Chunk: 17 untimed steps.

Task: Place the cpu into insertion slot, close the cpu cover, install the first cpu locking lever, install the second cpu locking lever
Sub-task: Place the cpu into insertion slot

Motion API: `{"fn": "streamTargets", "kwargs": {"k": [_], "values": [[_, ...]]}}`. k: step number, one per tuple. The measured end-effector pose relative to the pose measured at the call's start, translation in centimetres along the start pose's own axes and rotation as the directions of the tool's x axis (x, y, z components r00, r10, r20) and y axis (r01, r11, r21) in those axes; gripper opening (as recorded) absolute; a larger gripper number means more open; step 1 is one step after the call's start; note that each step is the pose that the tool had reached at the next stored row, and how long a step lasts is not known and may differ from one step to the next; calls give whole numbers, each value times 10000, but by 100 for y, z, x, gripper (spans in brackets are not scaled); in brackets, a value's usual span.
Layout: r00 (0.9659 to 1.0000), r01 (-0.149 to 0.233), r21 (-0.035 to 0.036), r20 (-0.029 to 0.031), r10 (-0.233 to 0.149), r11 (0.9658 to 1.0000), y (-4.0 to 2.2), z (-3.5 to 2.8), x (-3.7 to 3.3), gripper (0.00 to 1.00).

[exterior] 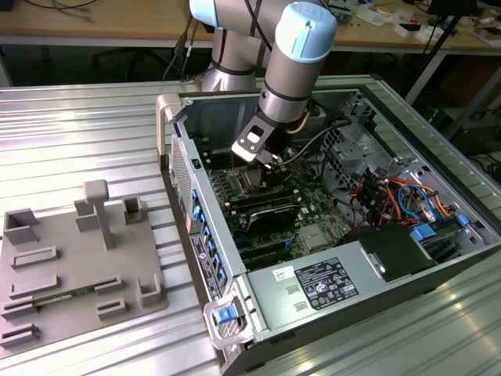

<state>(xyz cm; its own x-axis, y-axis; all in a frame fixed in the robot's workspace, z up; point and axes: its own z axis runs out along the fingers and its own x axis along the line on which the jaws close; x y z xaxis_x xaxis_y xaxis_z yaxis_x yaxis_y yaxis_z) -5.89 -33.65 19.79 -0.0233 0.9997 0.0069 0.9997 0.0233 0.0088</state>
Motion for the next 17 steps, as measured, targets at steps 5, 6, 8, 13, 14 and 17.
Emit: {"fn": "streamTargets", "kwargs": {"k": [5,6,8,13,14,17], "values": [[10000,-1,0,30,1,10000,0,0,-1,62],[10000,-1,-1,30,1,10000,0,0,-1,62],[10000,-1,0,32,1,10000,0,0,-1,62],[10000,-1,0,37,1,10000,0,-1,-1,69],[10000,-1,0,36,1,10000,0,-4,-1,69],[10000,-1,0,36,1,10000,0,-24,-1,69]]}}
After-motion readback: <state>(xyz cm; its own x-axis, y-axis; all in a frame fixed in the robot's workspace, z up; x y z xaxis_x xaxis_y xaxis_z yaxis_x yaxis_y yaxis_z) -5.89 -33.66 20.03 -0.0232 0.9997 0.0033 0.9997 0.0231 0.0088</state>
